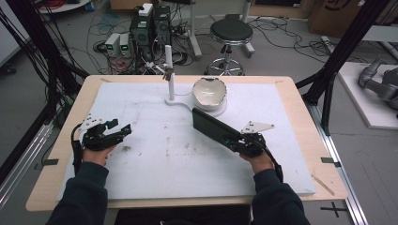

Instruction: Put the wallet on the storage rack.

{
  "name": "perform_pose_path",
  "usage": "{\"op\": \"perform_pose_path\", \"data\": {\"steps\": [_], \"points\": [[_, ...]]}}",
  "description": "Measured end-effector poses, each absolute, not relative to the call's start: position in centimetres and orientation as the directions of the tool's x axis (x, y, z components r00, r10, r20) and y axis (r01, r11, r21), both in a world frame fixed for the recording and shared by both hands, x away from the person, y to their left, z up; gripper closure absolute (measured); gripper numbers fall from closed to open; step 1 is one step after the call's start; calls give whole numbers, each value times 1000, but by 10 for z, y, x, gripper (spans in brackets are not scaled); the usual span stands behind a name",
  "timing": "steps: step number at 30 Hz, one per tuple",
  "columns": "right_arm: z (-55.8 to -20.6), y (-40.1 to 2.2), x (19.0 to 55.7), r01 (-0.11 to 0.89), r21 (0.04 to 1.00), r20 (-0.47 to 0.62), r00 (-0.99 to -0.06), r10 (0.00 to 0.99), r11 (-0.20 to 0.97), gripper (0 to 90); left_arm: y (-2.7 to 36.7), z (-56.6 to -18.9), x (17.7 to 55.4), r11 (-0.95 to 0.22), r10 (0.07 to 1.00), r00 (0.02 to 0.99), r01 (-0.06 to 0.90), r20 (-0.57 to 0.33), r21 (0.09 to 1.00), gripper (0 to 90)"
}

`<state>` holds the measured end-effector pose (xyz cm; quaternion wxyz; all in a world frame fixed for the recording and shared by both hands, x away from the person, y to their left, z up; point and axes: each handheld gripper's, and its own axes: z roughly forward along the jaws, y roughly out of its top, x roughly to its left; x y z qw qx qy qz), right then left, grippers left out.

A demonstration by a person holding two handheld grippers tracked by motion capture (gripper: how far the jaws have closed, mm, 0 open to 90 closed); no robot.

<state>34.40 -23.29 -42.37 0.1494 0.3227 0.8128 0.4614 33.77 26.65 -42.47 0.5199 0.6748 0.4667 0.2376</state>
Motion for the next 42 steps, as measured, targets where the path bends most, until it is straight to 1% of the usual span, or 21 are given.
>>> {"op": "perform_pose_path", "data": {"steps": [2,5,8,13,16,19,22,25,32,35,39,42], "points": [[-417,-235,342,367,873,65,-739,670,320,744,266,-425,338,-23,877,452,381,-165,924,345],[-406,-239,338,329,902,54,-727,685,279,749,265,-425,338,-29,875,456,383,-162,924,346],[-397,-242,336,302,917,42,-721,692,259,751,265,-425,338,-28,876,455,383,-162,923,347],[-386,-246,336,290,930,50,-710,702,226,751,265,-425,338,-31,876,456,382,-159,924,347],[-377,-245,338,280,933,43,-711,701,227,753,265,-425,338,-29,876,455,383,-161,923,348],[-362,-243,342,281,922,20,-721,692,266,754,265,-425,338,-33,875,457,384,-159,923,351],[-344,-239,346,245,920,-30,-733,679,306,754,265,-425,339,-35,874,459,383,-158,923,352],[-326,-238,353,218,922,-59,-739,672,320,754,265,-425,338,-31,869,467,376,-160,926,351],[-290,-237,379,175,901,-153,-727,669,397,753,265,-426,339,-25,863,476,372,-168,928,303],[-276,-234,390,157,887,-193,-729,657,434,754,265,-426,339,-33,862,480,371,-161,928,302],[-263,-227,405,117,843,-280,-738,614,525,753,264,-426,340,-31,862,480,375,-165,927,302],[-261,-219,417,97,793,-349,-736,579,602,753,264,-426,339,-29,862,478,374,-166,927,302]]}}
